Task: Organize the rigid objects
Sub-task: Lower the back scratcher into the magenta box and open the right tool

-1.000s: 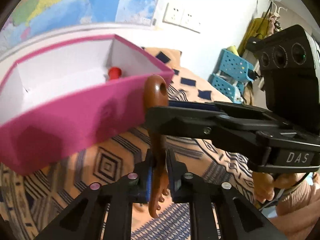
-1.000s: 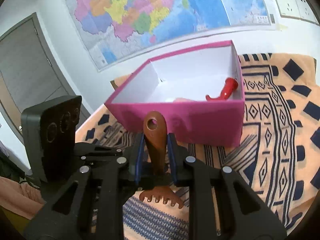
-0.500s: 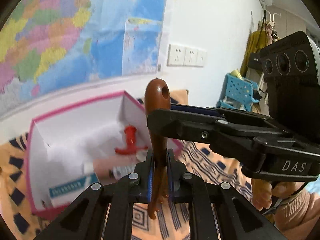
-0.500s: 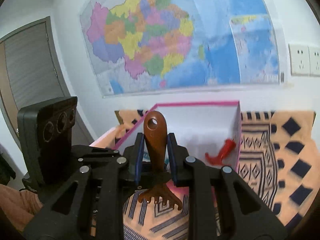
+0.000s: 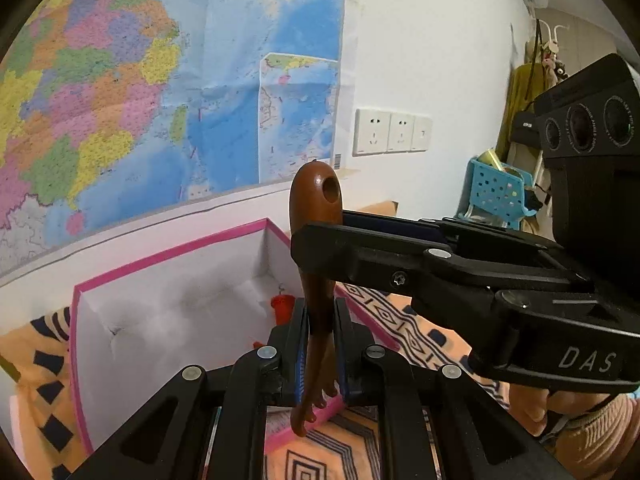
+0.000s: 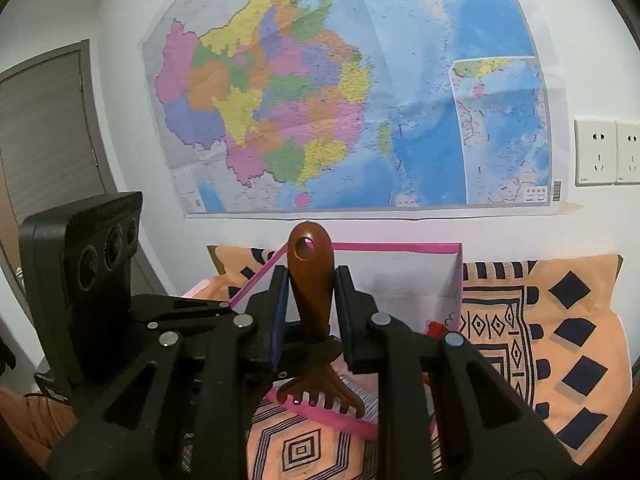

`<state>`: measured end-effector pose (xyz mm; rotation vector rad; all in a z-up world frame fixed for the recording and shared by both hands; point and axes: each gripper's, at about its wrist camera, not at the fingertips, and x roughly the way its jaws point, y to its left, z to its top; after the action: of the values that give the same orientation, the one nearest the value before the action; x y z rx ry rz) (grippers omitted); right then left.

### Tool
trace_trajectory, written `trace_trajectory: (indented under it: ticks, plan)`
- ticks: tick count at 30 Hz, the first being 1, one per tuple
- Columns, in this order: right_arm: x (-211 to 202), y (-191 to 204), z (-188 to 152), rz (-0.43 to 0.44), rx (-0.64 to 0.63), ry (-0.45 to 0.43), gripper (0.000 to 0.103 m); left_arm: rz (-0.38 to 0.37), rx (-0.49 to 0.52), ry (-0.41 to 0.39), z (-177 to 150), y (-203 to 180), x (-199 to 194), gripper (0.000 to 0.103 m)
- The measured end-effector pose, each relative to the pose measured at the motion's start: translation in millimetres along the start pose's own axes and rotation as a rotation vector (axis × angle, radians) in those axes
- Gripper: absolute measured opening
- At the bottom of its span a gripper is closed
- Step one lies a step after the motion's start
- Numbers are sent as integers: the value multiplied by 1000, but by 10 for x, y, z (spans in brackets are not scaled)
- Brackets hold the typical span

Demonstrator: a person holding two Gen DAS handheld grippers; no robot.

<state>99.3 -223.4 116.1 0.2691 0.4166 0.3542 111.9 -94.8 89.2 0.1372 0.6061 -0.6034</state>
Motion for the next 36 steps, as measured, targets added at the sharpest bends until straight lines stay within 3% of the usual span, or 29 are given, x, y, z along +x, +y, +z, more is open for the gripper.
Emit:
trace_trajectory:
  ticks: [22,24,36]
  plan:
    - [537,-466,-300,-95,79,154,25,18,-56,192,-129,164,762,14]
    - [570,-497,-322,-102,86,167,25,39,-44,198,-147,149,778,26]
    - [574,-665,-436,-140,149,207,25,130,-87,145,-198,282,538,43]
